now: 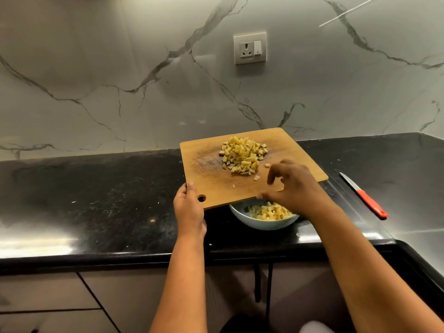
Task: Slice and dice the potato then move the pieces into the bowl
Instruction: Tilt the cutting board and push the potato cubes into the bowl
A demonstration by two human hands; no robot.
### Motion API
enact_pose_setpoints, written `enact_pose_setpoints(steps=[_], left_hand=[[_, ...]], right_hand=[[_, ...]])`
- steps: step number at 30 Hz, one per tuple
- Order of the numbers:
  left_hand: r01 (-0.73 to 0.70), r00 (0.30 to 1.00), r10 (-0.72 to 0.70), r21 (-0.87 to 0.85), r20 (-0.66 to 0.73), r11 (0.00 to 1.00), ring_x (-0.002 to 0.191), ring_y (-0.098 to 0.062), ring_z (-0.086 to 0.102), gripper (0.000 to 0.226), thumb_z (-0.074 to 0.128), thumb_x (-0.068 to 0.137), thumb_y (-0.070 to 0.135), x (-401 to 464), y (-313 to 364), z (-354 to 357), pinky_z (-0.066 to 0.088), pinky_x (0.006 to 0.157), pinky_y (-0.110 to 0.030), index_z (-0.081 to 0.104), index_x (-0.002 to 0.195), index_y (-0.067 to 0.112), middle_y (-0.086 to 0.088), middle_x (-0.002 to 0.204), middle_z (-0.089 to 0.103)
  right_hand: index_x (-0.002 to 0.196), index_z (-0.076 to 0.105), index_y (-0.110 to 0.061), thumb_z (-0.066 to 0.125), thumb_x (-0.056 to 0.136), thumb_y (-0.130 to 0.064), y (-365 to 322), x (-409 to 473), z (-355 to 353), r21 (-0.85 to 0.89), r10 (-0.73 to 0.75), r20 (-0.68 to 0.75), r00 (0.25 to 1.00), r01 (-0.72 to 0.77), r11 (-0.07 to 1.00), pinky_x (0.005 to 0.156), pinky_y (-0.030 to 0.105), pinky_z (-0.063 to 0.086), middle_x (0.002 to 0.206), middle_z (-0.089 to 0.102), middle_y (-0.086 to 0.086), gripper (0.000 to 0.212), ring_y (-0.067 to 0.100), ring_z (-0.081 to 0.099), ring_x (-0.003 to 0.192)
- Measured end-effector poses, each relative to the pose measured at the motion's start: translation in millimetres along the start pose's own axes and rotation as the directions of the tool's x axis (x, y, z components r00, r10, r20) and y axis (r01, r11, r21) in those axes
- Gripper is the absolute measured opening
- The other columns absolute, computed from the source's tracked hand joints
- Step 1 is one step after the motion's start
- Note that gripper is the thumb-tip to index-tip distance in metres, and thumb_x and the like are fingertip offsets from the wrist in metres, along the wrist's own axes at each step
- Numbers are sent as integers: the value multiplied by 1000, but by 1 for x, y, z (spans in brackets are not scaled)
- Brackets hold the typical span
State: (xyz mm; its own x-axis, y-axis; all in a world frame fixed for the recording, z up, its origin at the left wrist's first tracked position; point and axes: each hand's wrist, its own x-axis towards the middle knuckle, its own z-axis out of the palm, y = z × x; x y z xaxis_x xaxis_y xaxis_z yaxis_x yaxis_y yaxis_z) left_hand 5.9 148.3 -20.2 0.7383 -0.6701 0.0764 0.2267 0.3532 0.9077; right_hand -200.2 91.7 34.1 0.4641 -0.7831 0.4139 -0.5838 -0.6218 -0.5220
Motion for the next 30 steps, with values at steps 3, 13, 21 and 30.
enact_pose_setpoints(steps=[3, 13, 21, 30], left_hand=[[-2, 1000, 2, -4, 0, 1000, 82, -17, 63, 27, 41, 106, 21, -2, 1, 0, 53, 72, -32, 64, 108, 8, -6, 96, 67], [-20, 1000, 20, -20, 10, 1000, 75, -14, 62, 27, 40, 106, 19, 1, -1, 0, 53, 64, -26, 64, 108, 7, -4, 91, 66], [0, 1000, 0, -22, 7, 1000, 90, -22, 62, 26, 41, 106, 20, 0, 2, 0, 52, 82, -41, 66, 100, 13, -6, 96, 67], [22, 1000, -21, -23, 16, 999, 88, -22, 63, 26, 41, 106, 21, -3, 3, 1, 53, 83, -42, 65, 99, 14, -7, 95, 67]], right_hand=[[123, 56, -24, 78, 76, -43, -3, 32, 9, -27, -7, 0, 1000, 7, 1000, 98, 37, 44, 130, 49, 0, 55, 21, 45, 119], [122, 61, -25, 46, 101, -26, -17, 59, 44, -316, -162, 149, 975, 202, 927, 91, 34, 41, 126, 49, 1, 26, 27, 46, 109], [115, 71, -23, 56, 96, -12, 2, -2, 14, -176, -104, 253, 962, 151, 973, 95, 38, 48, 123, 58, -4, 27, 22, 55, 108], [103, 68, -19, 68, 84, 2, -3, -7, -13, -61, -60, 23, 998, 62, 996, 71, 28, 54, 102, 63, -3, 29, 10, 58, 80]])
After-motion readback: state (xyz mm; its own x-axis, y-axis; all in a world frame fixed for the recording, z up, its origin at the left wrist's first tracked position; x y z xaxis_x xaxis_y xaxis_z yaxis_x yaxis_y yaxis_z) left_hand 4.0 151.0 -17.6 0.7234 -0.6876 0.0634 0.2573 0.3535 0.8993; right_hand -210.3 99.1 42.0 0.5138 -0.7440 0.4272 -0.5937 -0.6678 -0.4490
